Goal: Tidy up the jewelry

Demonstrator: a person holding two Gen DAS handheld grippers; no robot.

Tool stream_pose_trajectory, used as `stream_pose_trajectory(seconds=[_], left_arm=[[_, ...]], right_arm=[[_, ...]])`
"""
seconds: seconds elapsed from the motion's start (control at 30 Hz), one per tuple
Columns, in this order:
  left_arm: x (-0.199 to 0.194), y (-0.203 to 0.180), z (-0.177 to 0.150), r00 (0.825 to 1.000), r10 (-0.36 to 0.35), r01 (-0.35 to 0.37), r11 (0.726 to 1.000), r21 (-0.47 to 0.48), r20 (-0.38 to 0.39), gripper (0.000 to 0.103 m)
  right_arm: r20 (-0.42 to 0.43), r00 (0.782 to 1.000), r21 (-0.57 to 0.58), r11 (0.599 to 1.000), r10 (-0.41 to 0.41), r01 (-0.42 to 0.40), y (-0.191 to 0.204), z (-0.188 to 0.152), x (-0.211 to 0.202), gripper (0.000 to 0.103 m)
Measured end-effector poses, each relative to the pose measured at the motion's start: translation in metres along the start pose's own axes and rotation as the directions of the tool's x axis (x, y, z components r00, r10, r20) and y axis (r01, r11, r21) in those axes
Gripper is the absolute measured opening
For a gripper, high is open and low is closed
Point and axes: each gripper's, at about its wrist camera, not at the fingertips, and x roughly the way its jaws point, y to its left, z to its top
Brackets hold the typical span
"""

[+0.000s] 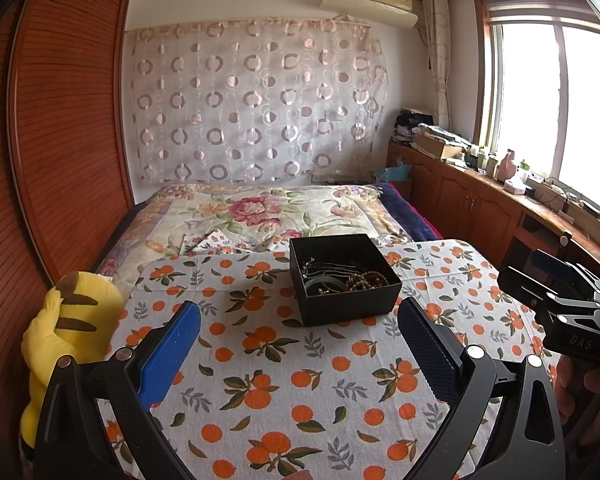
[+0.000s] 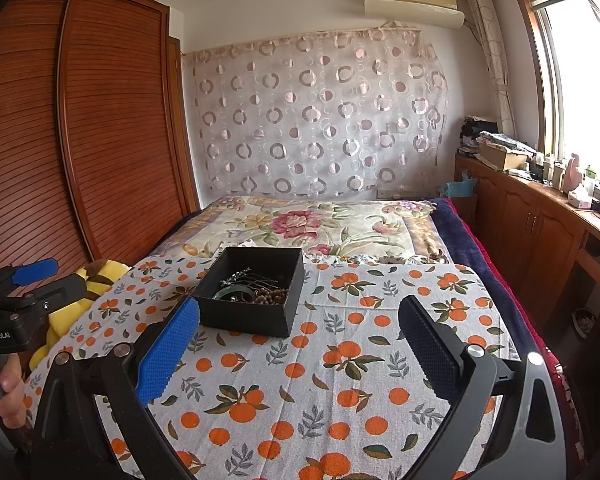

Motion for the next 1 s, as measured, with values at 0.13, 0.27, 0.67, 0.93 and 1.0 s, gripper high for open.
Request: stream_pose_trajectory(seconds=[0.13,0.27,0.67,0.93,1.0], left_arm=[[0.0001,0.0003,-0.0006,1.000,0.000,0.000,1.000,-0.001,0.000,0.095],[0.0001,0.0000,-0.0005,1.000,-0.001,0.001,1.000,0.000,0.000,0.095],[0.0003,0.0005,-0.0018,1.000,-0.001,0.001,1.000,-0.001,0.001,0.095],[-0.0003,0.0001,-0.0010,1.000,0.002,-0.002,1.000,-0.001,0.001,0.095],[-0.0009,-0.0006,-0.0002,1.000,0.001,-0.001,1.000,-0.002,0.001,0.095]], right_arm=[[0.000,1.000,-0.001,1.000,0.000,0.000,-0.0001,-0.0001,0.0000,0.101],[-0.001,1.000,0.000,1.000,0.000,0.000,-0.0001,-0.0002,0.0001,0.101],[0.000,1.000,-0.001,1.000,0.000,0.000,-0.0001,-0.0006,0.0001,0.101],[0.003,1.000,0.001,1.000,0.001,-0.001,-0.0001,-0.0002,-0.0003,0.101],[0.001,1.000,0.000,1.000,0.001,-0.001,-0.0002,-0.0002,-0.0003,0.101]])
